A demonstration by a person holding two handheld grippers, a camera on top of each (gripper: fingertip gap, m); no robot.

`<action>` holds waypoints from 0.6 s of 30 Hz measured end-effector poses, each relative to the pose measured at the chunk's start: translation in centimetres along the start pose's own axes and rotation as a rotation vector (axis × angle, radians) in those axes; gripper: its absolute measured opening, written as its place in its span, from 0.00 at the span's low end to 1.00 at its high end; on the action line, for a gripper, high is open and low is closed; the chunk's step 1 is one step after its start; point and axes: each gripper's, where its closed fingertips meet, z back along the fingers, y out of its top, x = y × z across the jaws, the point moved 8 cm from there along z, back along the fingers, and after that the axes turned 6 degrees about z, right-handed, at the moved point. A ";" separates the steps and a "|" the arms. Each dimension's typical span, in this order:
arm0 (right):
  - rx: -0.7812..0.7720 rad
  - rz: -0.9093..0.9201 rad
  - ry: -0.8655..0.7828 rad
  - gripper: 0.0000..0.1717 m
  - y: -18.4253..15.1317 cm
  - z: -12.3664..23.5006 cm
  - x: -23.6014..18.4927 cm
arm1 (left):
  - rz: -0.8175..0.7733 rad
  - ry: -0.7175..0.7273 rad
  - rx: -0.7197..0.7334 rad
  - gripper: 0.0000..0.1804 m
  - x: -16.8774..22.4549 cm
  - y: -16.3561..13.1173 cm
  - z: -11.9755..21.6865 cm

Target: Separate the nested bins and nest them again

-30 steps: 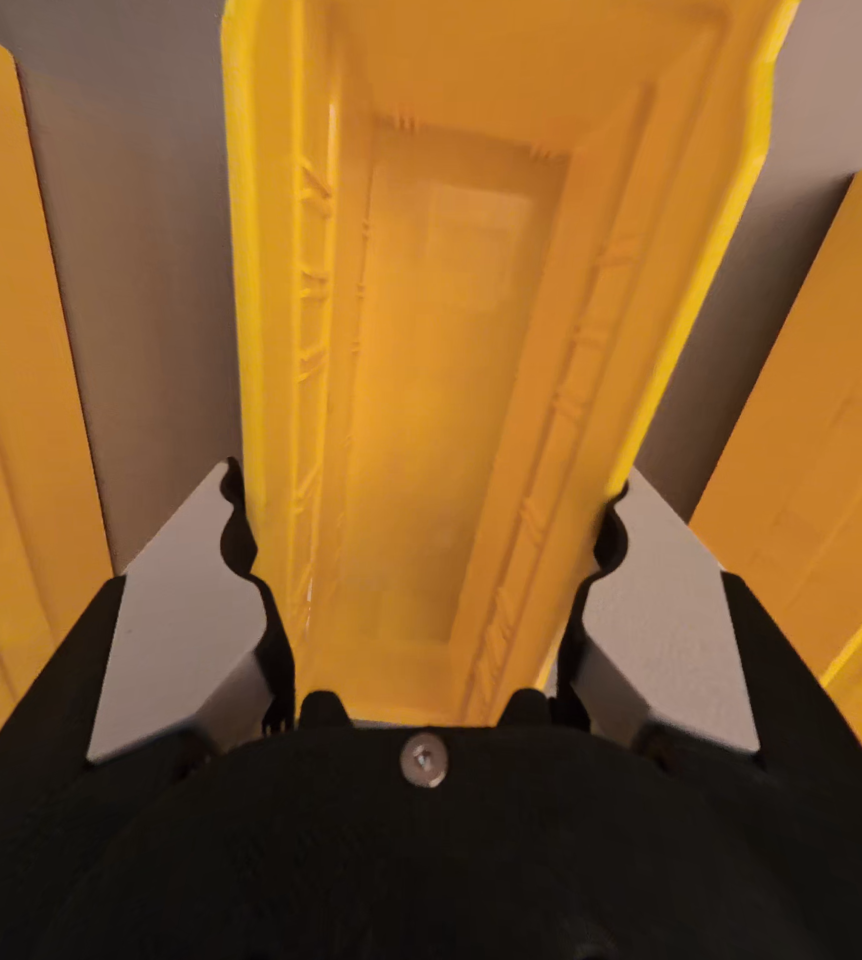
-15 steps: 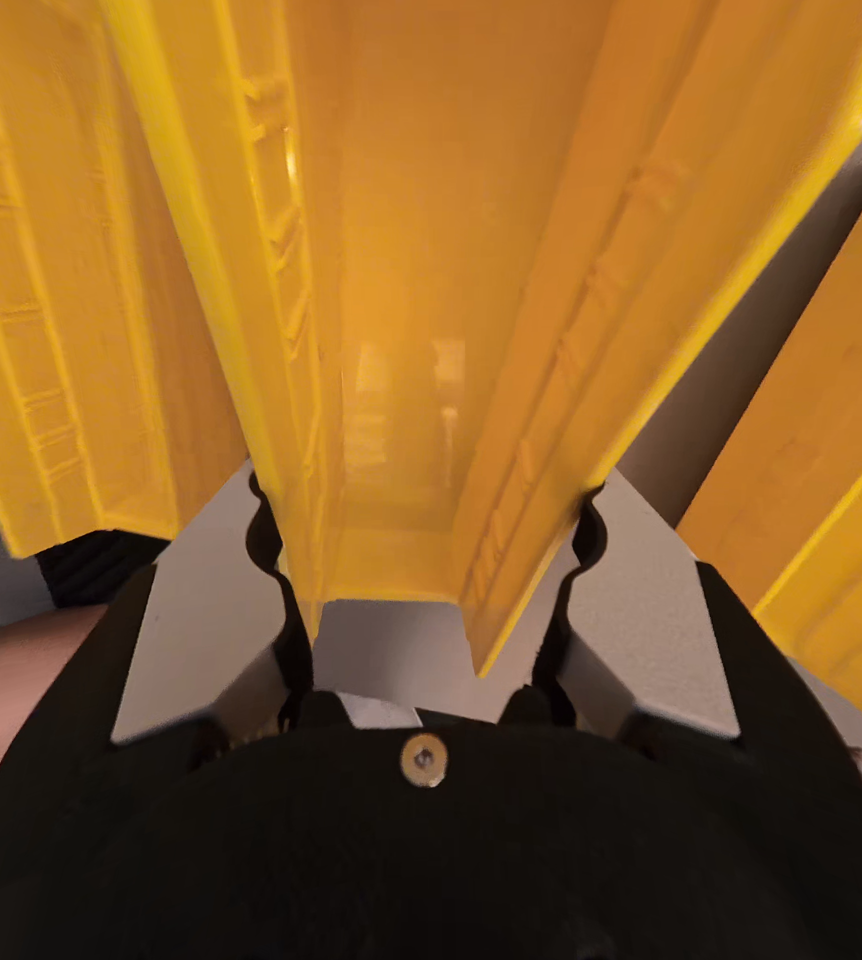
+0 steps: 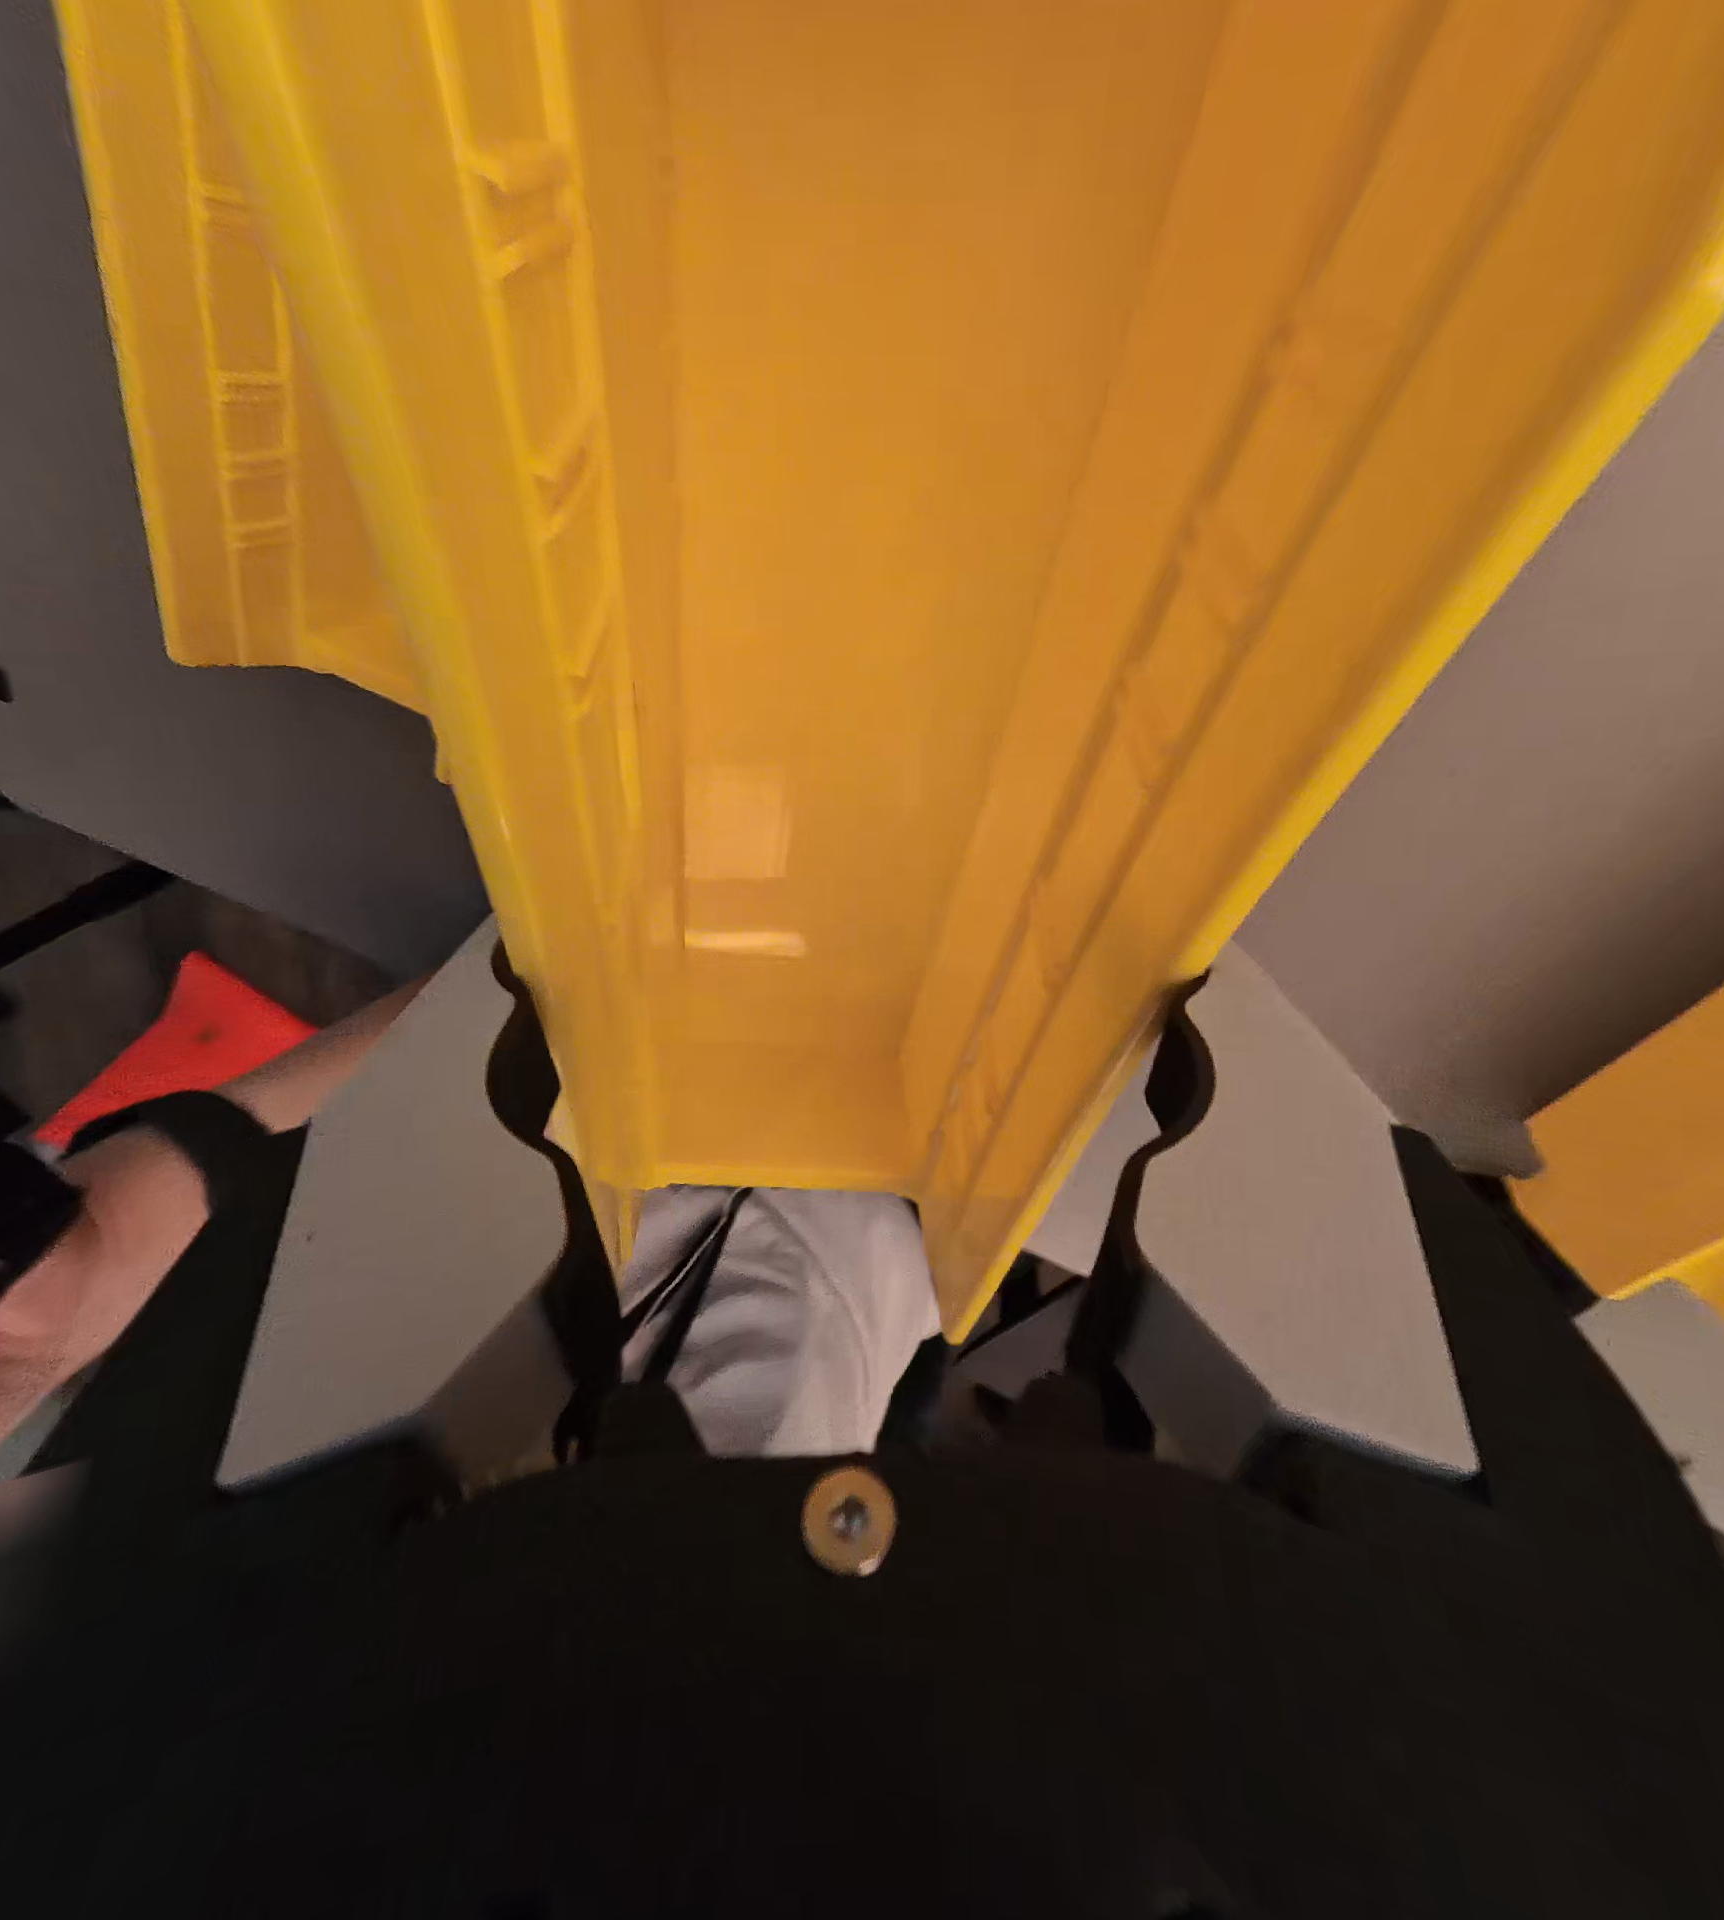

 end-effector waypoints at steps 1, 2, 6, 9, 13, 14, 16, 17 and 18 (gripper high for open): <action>-0.026 -0.020 0.014 0.70 0.3 -0.8 0.0 | 0.005 -0.002 0.003 0.20 0.0 0.0 0.1; -0.050 -0.039 0.023 0.70 0.7 -1.5 0.0 | 0.009 -0.006 0.003 0.20 0.0 0.0 0.1; -0.115 -0.137 0.027 0.70 1.8 -4.1 1.0 | 0.000 -0.031 0.001 0.20 0.4 0.1 0.2; -0.139 -0.195 0.035 0.70 2.4 -5.4 1.4 | -0.011 -0.035 -0.004 0.20 0.6 0.0 0.2; -0.167 -0.226 -0.034 0.71 3.0 -6.7 1.5 | -0.002 -0.049 -0.024 0.21 0.5 -0.2 0.0; -0.169 -0.224 -0.044 0.71 3.2 -7.0 1.4 | 0.000 -0.051 -0.033 0.21 0.5 -0.2 -0.1; -0.177 -0.227 -0.065 0.70 3.5 -7.5 1.3 | 0.002 -0.058 -0.044 0.21 0.6 -0.4 -0.2; -0.181 -0.227 -0.072 0.71 3.6 -7.8 1.2 | 0.001 -0.060 -0.047 0.21 0.6 -0.4 -0.2; -0.186 -0.228 -0.079 0.71 3.7 -8.0 1.2 | -0.001 -0.062 -0.049 0.21 0.7 -0.4 -0.2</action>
